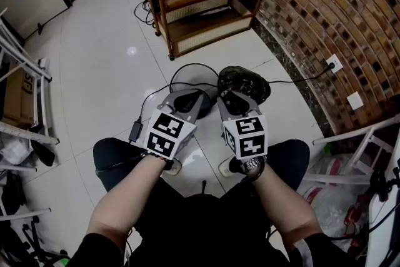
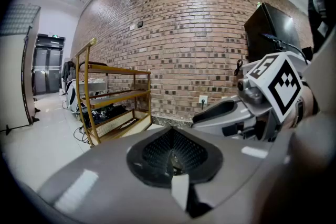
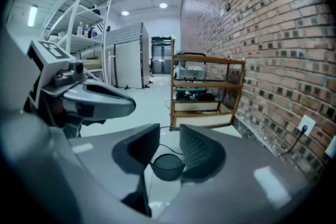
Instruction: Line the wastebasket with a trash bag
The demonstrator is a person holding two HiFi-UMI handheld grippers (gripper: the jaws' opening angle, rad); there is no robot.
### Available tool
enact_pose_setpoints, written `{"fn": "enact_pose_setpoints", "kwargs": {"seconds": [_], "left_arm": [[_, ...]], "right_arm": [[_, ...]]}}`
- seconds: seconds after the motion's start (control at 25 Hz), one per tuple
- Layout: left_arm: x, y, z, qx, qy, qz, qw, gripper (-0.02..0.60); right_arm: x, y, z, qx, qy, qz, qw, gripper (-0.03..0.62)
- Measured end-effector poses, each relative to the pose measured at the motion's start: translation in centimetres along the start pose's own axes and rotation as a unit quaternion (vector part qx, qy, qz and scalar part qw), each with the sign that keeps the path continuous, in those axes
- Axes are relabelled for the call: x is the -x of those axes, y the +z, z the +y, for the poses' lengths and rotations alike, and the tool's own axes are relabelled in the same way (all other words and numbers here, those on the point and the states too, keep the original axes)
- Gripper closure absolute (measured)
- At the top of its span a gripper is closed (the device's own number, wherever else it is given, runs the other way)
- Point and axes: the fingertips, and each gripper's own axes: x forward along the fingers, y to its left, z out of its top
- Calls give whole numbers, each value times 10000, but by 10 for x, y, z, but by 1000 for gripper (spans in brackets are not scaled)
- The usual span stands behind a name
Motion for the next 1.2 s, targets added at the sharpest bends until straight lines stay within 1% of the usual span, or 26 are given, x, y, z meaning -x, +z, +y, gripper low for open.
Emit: {"fn": "enact_pose_setpoints", "kwargs": {"seconds": [0.2, 0.36, 0.48, 0.64, 0.76, 0.84, 1.04, 1.2], "left_arm": [[-24, -1, 11, -73, 80, 94, 9999, 581], [-45, -2, 19, -127, 108, 173, 9997, 581], [-60, -5, 23, -169, 97, 250, 9995, 581], [-81, -12, 30, -182, 90, 343, 9992, 581], [-95, -20, 35, -254, 109, 421, 9987, 581], [-105, -25, 38, -274, 109, 477, 9984, 581], [-129, -43, 47, -103, 80, 603, 9981, 581], [-143, -54, 57, -79, 48, 699, 9975, 581]], "right_arm": [[-21, -10, -32, -121, -324, 193, 9992, 414], [-39, -20, -60, -203, -619, 385, 9971, 381], [-53, -32, -83, -208, -863, 602, 9942, 356], [-75, -53, -115, -102, -1221, 930, 9881, 306], [-95, -70, -132, 81, -1398, 1242, 9823, 287], [-109, -84, -140, 226, -1448, 1488, 9779, 287], [-141, -125, -153, 470, -1520, 2021, 9664, 287], [-162, -155, -168, 578, -1610, 2404, 9555, 287]]}}
